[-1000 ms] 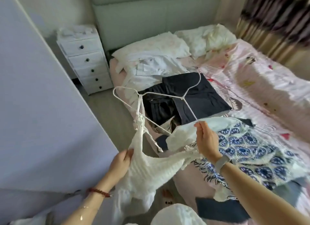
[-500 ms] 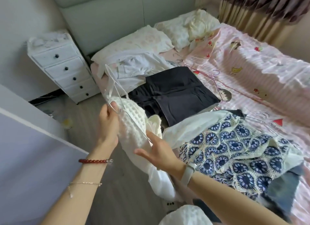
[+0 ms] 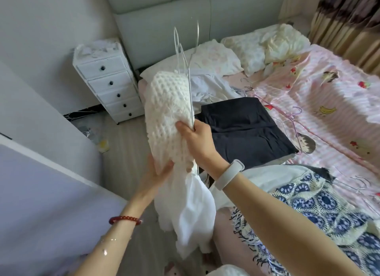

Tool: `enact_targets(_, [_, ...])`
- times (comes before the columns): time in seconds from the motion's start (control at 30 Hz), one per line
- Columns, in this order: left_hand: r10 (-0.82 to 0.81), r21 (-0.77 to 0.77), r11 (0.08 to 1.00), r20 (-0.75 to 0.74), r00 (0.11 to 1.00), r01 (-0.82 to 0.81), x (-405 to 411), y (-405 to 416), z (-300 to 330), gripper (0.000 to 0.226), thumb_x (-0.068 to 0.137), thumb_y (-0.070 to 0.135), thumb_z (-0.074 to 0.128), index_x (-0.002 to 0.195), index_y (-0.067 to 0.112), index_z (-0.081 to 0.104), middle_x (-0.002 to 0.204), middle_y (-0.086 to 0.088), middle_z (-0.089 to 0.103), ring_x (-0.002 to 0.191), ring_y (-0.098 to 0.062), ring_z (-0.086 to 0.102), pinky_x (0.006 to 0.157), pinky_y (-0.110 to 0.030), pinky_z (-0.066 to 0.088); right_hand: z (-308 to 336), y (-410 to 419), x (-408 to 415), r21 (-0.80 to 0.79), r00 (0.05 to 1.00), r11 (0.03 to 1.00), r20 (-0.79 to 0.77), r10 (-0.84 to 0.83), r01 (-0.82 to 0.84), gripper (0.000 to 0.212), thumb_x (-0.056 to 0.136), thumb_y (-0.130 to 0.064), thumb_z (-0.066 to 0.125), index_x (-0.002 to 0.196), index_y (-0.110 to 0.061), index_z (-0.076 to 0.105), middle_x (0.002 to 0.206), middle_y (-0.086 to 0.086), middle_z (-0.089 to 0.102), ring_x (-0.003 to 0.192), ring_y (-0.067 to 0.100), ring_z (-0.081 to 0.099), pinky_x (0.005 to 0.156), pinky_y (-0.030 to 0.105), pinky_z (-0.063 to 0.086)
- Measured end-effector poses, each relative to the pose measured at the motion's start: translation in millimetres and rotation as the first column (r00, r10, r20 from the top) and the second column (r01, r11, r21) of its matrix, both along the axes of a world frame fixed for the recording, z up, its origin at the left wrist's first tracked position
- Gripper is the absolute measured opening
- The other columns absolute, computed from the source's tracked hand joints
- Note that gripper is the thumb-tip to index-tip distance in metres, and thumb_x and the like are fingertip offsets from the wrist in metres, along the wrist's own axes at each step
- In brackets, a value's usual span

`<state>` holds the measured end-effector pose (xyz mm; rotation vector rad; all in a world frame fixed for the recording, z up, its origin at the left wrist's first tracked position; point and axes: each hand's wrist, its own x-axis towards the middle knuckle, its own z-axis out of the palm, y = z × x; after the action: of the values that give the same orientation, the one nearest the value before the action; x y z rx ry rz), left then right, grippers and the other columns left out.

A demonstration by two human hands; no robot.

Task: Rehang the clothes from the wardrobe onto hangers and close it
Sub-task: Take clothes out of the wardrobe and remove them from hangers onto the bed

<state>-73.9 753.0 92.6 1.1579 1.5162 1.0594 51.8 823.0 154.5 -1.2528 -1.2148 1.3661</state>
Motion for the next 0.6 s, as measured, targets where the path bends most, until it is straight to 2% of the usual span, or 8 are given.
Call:
enact_targets(0.07, [-0.056,-0.106,0.993,-0.083,0.995,0.047,4.0,-2.5,-21.9,0.046,0.084,0.048,0.052,0.123,0.038,0.031,0.109,0.032,0.044,0.102,0.005,0.050,0.074,-0.004,0.039,12.4,18.9,-9.5,0.004,0.997,0.999,-0.067,-0.047,0.047,0.021,0.087,-0.016,0.060,0.076,0.003,0.059,0.077,0.021,0.062,0.071,0.033,0.061,0.069,0.047,0.053])
enact_targets(0.13, [-0.054,-0.073,0.996,-0.122,0.991,0.046,4.9,7.4,-30.6,0.022,0.090,0.037,0.049,0.109,0.038,0.037,0.103,0.026,0.049,0.089,0.013,0.054,0.067,-0.002,0.040,17.5,38.0,-17.8,0.011,0.993,0.996,-0.084,-0.087,0.088,0.021,0.087,-0.016,0.060,0.078,0.003,0.060,0.075,0.016,0.061,0.071,0.028,0.060,0.071,0.048,0.053])
enact_targets(0.2, [0.000,-0.004,1.000,-0.102,0.995,0.000,6.1,23.8,-28.8,0.008,0.094,0.032,0.045,0.102,0.035,0.044,0.096,0.019,0.055,0.082,0.015,0.055,0.069,-0.009,0.042,16.0,57.8,-25.5,-0.013,0.988,0.992,-0.093,-0.123,0.122,0.022,0.087,-0.016,0.060,0.087,0.006,0.061,0.081,0.018,0.064,0.076,0.029,0.063,0.073,0.047,0.053])
enact_targets(0.3, [0.086,0.054,0.995,-0.042,0.995,-0.084,-5.8,50.8,-26.3,0.025,0.096,0.034,0.039,0.114,0.022,0.053,0.100,0.008,0.062,0.092,-0.003,0.060,0.078,-0.018,0.047,4.3,91.2,-36.9,-0.056,0.981,0.985,-0.093,-0.168,0.164,0.024,0.088,-0.017,0.058,0.095,0.006,0.061,0.096,0.024,0.067,0.087,0.035,0.065,0.079,0.047,0.055])
enact_targets(0.4, [0.289,-0.011,0.957,-0.028,0.957,-0.289,-40.8,80.4,-18.9,0.020,0.097,0.036,0.037,0.094,0.025,0.054,0.086,0.009,0.059,0.078,-0.005,0.056,0.061,-0.018,0.041,-10.3,123.0,-42.0,-0.026,0.981,0.988,0.129,-0.146,0.151,0.027,0.087,-0.026,0.060,0.073,-0.003,0.057,0.068,0.015,0.060,0.062,0.025,0.060,0.059,0.036,0.049])
enact_targets(0.47, [0.447,-0.010,0.893,-0.090,0.890,-0.450,-71.5,107.4,-7.2,0.023,0.098,0.037,0.036,0.081,0.025,0.047,0.079,0.012,0.052,0.071,-0.002,0.050,0.056,-0.019,0.034,-17.5,139.9,-42.0,0.000,0.942,0.998,0.330,-0.059,0.062,0.045,0.087,-0.036,0.058,0.054,-0.014,0.038,0.048,-0.001,0.039,0.040,0.008,0.039,0.044,0.020,0.034])
enact_targets(0.53, [0.560,0.048,0.827,-0.139,0.817,-0.559,-100.6,137.1,6.1,0.023,0.097,0.040,0.036,0.086,0.022,0.047,0.079,0.012,0.051,0.069,-0.007,0.050,0.057,-0.025,0.035,-24.5,154.6,-42.2,0.014,0.864,1.000,0.504,0.005,-0.013,0.052,0.090,-0.039,0.052,0.051,-0.018,0.024,0.045,-0.006,0.028,0.037,0.007,0.026,0.036,0.016,0.023])
enact_targets(0.6, [0.651,0.126,0.759,-0.144,0.745,-0.639,-124.4,166.3,18.4,0.024,0.095,0.042,0.039,0.091,0.021,0.051,0.084,0.007,0.056,0.078,-0.016,0.054,0.067,-0.030,0.042,-32.1,167.0,-43.3,-0.002,0.807,0.999,0.589,0.045,-0.054,0.045,0.092,-0.031,0.046,0.053,-0.020,0.027,0.050,-0.005,0.031,0.043,0.010,0.029,0.040,0.020,0.023])
